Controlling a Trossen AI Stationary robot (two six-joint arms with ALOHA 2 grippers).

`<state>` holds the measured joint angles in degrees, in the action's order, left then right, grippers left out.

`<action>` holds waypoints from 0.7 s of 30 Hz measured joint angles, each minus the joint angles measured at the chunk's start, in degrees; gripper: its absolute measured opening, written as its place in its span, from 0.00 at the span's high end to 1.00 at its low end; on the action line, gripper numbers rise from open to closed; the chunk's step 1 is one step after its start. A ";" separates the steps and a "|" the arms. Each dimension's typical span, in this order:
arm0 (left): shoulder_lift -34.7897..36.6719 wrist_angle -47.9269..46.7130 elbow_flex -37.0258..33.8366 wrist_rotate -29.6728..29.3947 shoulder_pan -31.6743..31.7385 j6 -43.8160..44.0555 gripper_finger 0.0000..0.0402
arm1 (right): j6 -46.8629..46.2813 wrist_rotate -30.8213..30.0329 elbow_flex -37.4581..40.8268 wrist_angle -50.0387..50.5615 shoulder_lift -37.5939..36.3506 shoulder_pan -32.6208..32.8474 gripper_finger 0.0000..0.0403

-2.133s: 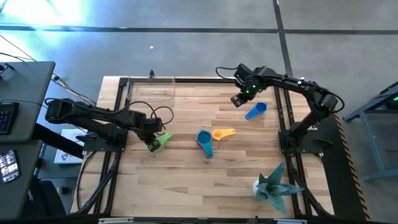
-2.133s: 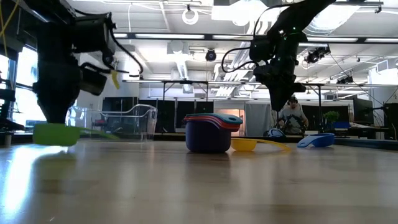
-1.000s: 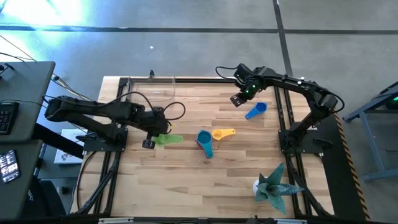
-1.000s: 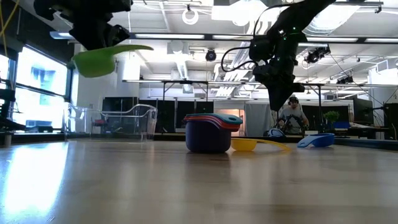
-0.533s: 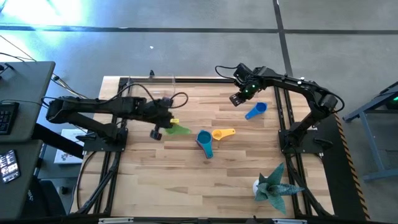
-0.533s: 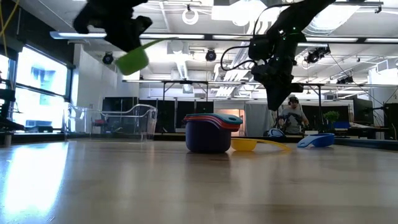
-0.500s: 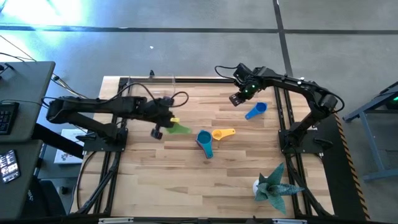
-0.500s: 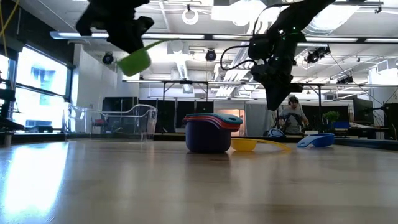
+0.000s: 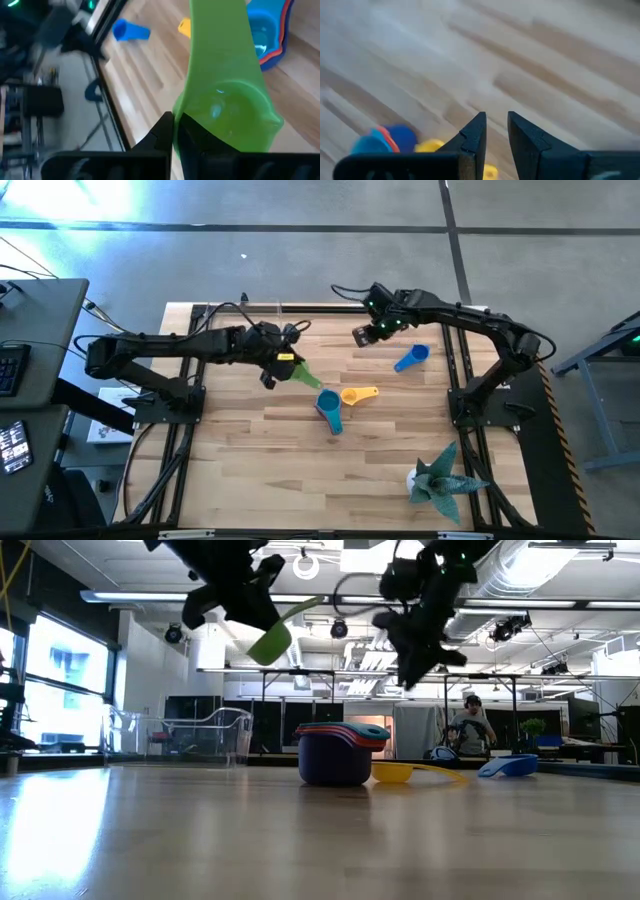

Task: Nest measuring cups in basket
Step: Stack the green measuring cup on top of the light blue measuring cup

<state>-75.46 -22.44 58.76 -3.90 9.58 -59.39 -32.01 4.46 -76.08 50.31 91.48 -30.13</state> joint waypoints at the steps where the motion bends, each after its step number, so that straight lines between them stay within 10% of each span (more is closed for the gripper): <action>1: -0.32 0.14 0.00 0.90 -0.04 -0.84 0.99 | -1.07 -1.28 -1.35 -0.01 0.00 0.48 0.82; 21: -6.84 13.75 0.00 8.83 -1.96 -15.16 0.99 | -17.09 -13.29 -10.40 2.05 0.00 10.60 0.82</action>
<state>-82.30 -8.69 58.76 4.93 7.62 -74.55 -49.10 -8.82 -86.48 52.36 91.48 -19.52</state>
